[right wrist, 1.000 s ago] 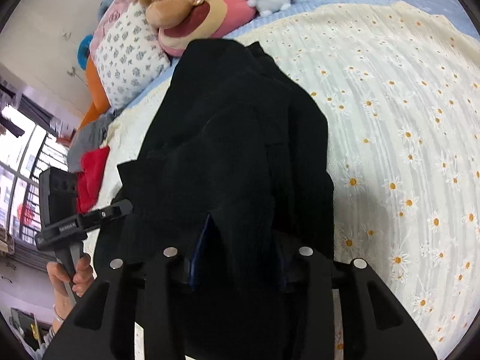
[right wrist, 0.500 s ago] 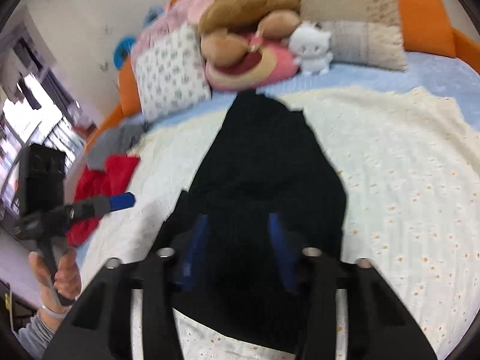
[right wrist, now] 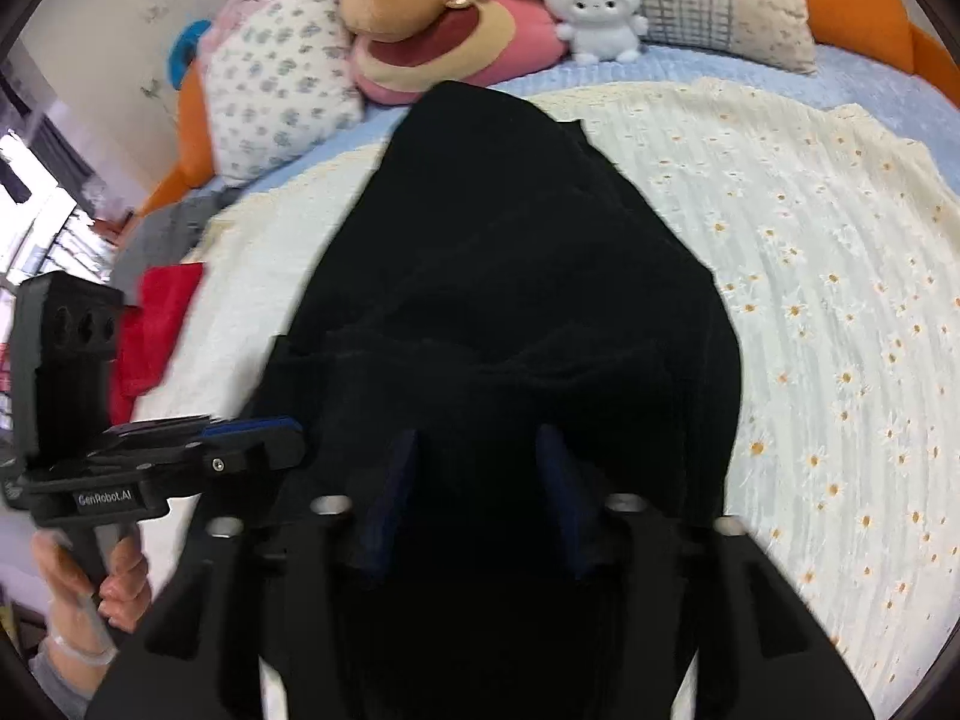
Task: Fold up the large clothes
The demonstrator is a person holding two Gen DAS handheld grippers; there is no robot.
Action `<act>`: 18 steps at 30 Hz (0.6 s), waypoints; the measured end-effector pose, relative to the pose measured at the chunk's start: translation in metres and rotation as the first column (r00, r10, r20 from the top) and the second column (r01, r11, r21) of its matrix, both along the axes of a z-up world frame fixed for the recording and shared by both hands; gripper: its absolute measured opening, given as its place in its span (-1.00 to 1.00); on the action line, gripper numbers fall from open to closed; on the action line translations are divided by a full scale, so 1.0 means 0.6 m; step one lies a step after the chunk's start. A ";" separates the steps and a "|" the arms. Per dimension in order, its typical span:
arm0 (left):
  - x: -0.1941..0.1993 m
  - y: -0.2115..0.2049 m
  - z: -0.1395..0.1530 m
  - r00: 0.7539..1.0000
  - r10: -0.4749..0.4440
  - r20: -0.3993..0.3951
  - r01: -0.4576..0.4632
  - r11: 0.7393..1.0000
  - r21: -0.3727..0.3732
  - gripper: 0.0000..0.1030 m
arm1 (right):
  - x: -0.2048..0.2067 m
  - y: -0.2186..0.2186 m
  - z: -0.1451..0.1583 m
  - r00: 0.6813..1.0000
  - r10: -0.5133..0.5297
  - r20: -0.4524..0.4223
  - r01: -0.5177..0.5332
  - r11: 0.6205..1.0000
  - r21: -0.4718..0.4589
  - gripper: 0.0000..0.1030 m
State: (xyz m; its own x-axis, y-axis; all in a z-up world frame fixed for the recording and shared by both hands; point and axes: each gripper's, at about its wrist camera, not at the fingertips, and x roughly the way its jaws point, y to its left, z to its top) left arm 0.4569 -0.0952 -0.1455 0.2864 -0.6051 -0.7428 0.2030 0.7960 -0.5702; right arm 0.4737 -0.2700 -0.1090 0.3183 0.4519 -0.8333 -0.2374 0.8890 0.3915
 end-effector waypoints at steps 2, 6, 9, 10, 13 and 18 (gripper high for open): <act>-0.035 0.008 0.057 0.995 -0.020 0.102 0.015 0.999 0.048 0.70 | -0.022 -0.012 0.032 0.999 0.002 0.043 -0.002 1.000 -0.009 0.57; -0.095 0.039 0.125 0.985 -0.066 0.159 0.055 0.996 0.075 0.83 | -0.079 -0.069 0.088 0.998 0.021 0.066 -0.022 1.000 0.021 0.72; -0.120 0.073 0.123 0.991 -0.047 0.122 0.041 0.998 0.054 0.85 | -0.109 -0.125 0.091 1.000 0.002 -0.012 -0.001 0.992 0.125 0.76; -0.122 0.083 0.108 0.995 -0.041 0.093 0.036 0.998 0.052 0.85 | -0.115 -0.140 0.086 0.999 -0.002 -0.041 0.008 0.988 0.157 0.76; -0.121 0.110 0.048 1.000 0.000 -0.021 0.000 1.000 0.021 0.85 | -0.127 -0.185 0.047 0.986 -0.037 -0.162 0.076 0.968 0.241 0.77; -0.124 0.134 -0.049 0.982 0.052 -0.179 -0.082 0.983 -0.165 0.85 | -0.138 -0.222 -0.037 0.940 -0.063 -0.336 0.188 0.916 0.353 0.79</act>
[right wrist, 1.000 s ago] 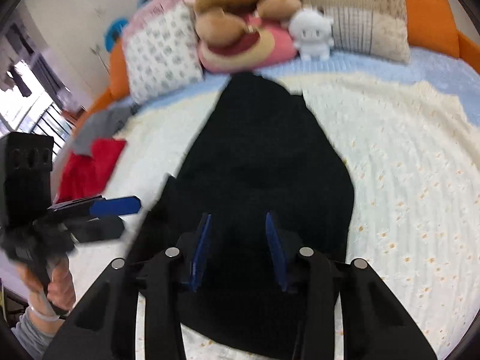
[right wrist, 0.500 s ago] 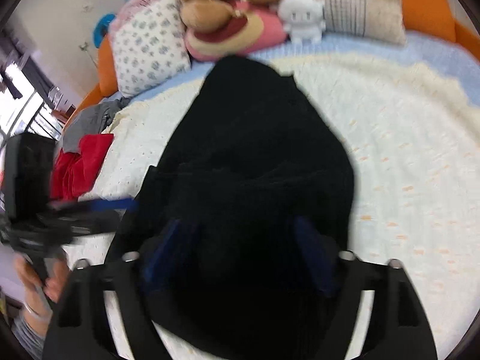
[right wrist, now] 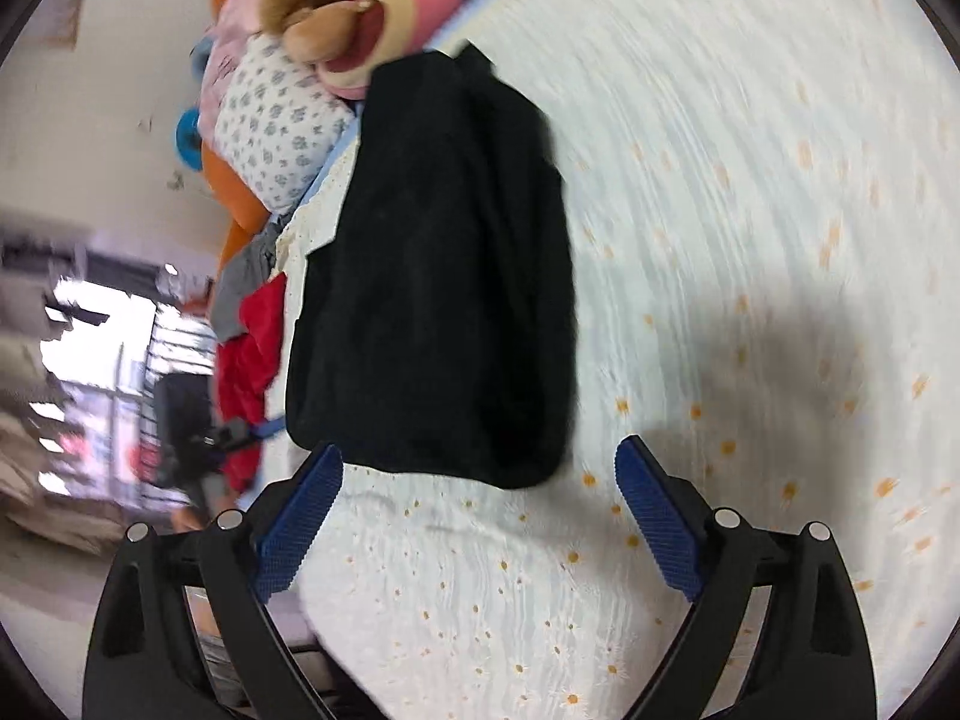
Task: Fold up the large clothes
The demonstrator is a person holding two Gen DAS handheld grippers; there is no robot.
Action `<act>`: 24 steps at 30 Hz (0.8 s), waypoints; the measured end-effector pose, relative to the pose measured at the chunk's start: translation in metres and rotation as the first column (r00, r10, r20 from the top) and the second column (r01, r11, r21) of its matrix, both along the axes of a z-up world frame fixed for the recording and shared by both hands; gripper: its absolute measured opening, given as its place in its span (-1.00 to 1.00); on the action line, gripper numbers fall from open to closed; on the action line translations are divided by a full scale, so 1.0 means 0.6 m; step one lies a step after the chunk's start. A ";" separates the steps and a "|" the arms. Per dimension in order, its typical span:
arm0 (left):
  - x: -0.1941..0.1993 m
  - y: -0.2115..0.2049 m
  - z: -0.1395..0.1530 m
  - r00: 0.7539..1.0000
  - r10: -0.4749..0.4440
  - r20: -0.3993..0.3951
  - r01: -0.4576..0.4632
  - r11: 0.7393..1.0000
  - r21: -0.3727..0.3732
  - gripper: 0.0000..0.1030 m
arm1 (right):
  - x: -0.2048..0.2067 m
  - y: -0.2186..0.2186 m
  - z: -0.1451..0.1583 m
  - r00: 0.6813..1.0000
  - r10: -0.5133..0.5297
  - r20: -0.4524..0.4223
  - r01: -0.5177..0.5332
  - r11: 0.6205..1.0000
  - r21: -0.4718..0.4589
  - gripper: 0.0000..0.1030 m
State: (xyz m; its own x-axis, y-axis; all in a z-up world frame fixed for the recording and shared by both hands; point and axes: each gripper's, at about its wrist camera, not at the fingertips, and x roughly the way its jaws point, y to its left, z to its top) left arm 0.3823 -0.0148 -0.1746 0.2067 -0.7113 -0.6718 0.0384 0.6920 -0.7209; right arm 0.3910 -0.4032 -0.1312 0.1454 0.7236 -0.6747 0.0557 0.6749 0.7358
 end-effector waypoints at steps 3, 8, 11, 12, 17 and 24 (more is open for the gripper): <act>-0.004 -0.007 -0.033 0.999 0.012 -0.053 -0.020 0.986 -0.166 0.85 | -0.004 -0.001 -0.037 0.998 -0.019 -0.065 0.027 0.992 0.120 0.79; -0.008 -0.045 -0.070 0.994 0.009 -0.104 -0.029 0.981 -0.194 0.85 | 0.004 0.013 -0.061 0.994 -0.031 -0.108 0.052 0.979 0.196 0.79; -0.007 -0.049 -0.071 0.996 0.027 -0.091 -0.046 0.975 -0.217 0.85 | 0.014 0.020 -0.060 0.992 -0.042 -0.115 0.068 0.970 0.232 0.73; -0.003 -0.052 -0.072 0.995 0.034 -0.099 -0.056 0.973 -0.224 0.85 | 0.018 0.021 -0.061 0.992 -0.045 -0.117 0.072 0.969 0.238 0.64; 0.007 -0.050 -0.071 0.992 0.053 -0.117 -0.080 0.966 -0.246 0.84 | 0.032 0.028 -0.059 0.989 -0.063 -0.132 0.094 0.966 0.242 -0.16; 0.011 -0.003 -0.039 0.986 0.116 -0.117 -0.145 0.947 -0.287 0.17 | 0.059 0.038 -0.015 0.991 -0.076 -0.114 0.107 0.948 0.298 -0.54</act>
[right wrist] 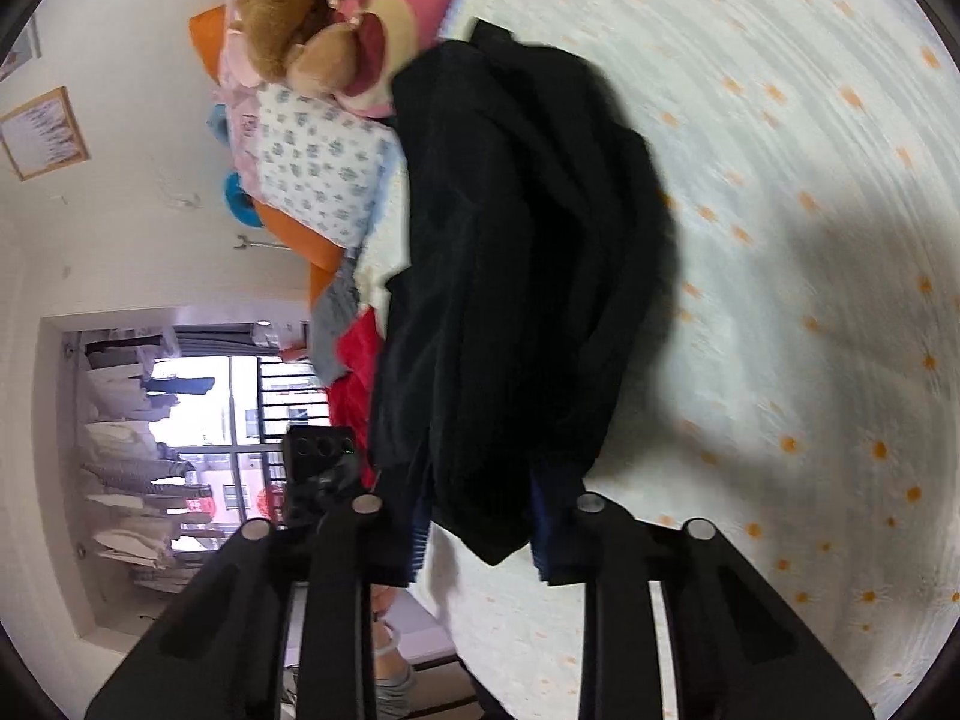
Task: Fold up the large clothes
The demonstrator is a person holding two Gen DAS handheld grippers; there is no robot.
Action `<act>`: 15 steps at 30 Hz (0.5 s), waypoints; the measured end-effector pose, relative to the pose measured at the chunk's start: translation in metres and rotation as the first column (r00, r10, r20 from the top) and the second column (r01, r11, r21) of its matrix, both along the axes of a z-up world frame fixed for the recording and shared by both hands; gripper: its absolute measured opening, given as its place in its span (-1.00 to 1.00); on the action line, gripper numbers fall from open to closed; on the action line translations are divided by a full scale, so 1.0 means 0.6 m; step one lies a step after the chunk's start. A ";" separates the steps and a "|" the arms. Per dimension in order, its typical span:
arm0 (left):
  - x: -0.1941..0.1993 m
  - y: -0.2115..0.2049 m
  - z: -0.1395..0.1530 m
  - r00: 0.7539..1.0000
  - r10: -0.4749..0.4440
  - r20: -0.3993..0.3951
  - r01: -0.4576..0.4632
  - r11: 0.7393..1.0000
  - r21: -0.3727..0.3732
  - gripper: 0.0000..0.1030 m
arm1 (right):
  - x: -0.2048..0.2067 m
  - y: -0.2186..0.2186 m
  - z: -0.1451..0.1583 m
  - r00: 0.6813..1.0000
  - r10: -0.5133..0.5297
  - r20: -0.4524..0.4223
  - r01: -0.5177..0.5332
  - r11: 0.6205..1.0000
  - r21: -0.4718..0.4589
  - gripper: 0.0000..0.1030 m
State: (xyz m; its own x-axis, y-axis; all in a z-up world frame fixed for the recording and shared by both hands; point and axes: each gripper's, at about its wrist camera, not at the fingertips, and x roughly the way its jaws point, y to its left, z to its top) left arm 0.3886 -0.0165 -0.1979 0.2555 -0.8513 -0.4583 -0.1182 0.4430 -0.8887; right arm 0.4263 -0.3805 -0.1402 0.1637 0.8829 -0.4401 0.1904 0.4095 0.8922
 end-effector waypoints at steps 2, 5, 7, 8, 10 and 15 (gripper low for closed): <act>0.015 0.012 0.019 1.000 0.003 0.012 -0.002 1.000 -0.028 0.02 | 0.019 0.005 0.023 1.000 -0.004 0.028 0.004 1.000 0.012 -0.56; 0.049 0.019 0.050 0.999 0.008 0.035 -0.007 1.000 -0.026 -0.12 | 0.069 0.019 0.061 0.997 -0.005 0.072 0.004 1.000 0.006 -0.58; 0.078 0.027 0.070 0.998 0.018 0.059 -0.016 0.999 -0.033 -0.18 | 0.105 0.024 0.077 0.996 -0.023 0.090 0.022 1.000 0.006 -0.58; 0.098 0.031 0.082 0.997 0.027 0.069 -0.024 0.999 -0.037 -0.18 | 0.127 0.026 0.085 0.995 -0.029 0.100 0.028 1.000 0.012 -0.58; 0.138 0.037 0.107 0.995 0.035 0.093 -0.032 0.999 -0.030 -0.21 | 0.161 0.029 0.098 0.993 -0.039 0.114 0.038 0.999 0.013 -0.58; 0.268 0.047 0.167 0.989 0.041 0.142 -0.045 0.999 0.024 -0.23 | 0.272 0.035 0.127 0.987 -0.068 0.148 0.066 0.998 0.022 -0.59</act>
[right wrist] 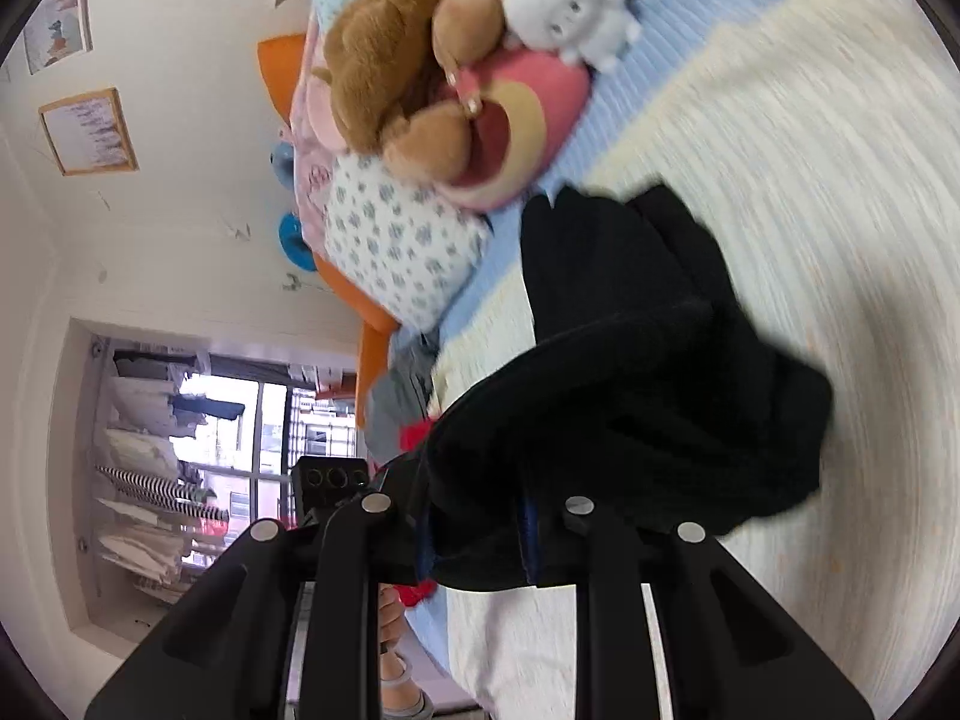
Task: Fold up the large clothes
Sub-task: 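Fold the jacket over again toward the pillows with both tools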
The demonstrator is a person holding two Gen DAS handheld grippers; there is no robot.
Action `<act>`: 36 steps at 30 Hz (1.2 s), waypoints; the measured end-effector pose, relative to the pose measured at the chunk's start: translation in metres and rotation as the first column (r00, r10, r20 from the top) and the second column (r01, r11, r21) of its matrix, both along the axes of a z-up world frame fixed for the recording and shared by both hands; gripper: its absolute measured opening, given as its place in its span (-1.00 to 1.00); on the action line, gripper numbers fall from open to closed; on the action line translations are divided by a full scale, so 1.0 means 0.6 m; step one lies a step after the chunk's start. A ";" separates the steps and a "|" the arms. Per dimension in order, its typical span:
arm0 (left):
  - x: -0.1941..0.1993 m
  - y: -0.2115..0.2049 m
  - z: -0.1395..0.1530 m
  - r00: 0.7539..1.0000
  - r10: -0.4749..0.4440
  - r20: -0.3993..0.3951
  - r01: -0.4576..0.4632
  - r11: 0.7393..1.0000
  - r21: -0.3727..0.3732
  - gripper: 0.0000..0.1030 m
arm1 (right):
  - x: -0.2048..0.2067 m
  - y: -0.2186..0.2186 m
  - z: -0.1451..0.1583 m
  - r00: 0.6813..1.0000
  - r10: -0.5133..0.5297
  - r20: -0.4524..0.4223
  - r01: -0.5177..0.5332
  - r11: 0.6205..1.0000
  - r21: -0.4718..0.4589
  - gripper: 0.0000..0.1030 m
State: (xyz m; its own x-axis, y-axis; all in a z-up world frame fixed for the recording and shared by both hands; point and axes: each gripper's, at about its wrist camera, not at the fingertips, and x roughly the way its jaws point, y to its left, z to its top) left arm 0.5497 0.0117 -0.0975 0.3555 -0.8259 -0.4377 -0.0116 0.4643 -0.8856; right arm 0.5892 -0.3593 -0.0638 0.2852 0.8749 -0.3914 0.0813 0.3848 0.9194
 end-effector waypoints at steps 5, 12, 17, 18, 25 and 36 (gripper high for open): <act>0.140 0.003 -0.008 0.999 0.036 -0.036 -0.033 0.997 0.070 -0.23 | 0.121 0.005 -0.029 0.998 -0.060 -0.007 0.060 0.998 0.010 -0.59; 0.253 0.026 -0.110 0.977 0.147 -0.153 -0.152 0.988 -0.018 -0.05 | 0.258 0.016 -0.168 0.982 -0.165 -0.090 0.172 0.983 0.069 -0.47; 0.265 0.032 -0.121 0.955 0.209 -0.210 -0.239 0.963 -0.127 0.34 | 0.274 -0.004 -0.179 0.959 -0.253 -0.129 0.263 0.962 0.070 0.75; 0.259 0.030 -0.103 0.957 0.222 -0.185 -0.247 0.961 -0.125 0.50 | 0.268 -0.012 -0.159 0.956 -0.280 -0.091 0.285 0.957 0.050 0.93; 0.217 -0.004 0.087 0.960 0.207 0.190 -0.234 0.964 0.129 0.85 | 0.244 -0.024 -0.011 0.952 -0.204 0.229 0.244 0.956 -0.162 0.89; 0.344 -0.170 0.007 0.985 -0.038 0.167 -0.083 0.747 0.659 0.83 | 0.261 0.164 -0.107 0.972 0.060 0.226 0.085 0.808 -0.582 -0.06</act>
